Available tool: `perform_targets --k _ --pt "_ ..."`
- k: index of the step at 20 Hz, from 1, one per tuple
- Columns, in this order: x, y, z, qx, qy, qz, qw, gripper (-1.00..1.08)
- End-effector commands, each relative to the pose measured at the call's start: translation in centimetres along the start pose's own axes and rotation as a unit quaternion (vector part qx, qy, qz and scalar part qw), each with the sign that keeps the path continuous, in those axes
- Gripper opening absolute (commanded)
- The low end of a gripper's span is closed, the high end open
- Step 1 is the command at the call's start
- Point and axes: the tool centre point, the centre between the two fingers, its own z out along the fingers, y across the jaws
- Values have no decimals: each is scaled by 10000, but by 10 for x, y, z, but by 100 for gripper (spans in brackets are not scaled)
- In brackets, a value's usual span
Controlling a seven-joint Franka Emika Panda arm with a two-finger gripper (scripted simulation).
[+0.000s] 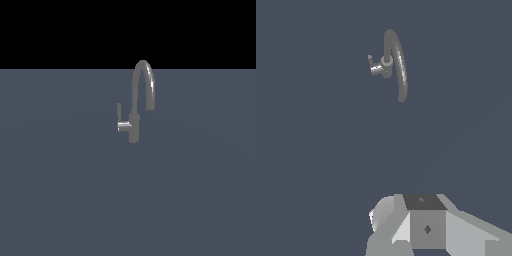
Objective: Turn on the faucet by rotating a designated handle.
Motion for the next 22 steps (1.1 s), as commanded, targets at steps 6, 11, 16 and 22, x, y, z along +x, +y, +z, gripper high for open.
perform_targets --k 6,11,16,22 --pt "1 0 -3 15 52 54 10000 -100" --pt "1 -6 -16 19 271 243 9993 -100" --pt "0 -18 -38 16 649 567 9963 -100" --pt "-3 -43 -73 -14 1296 1123 9852 -100"
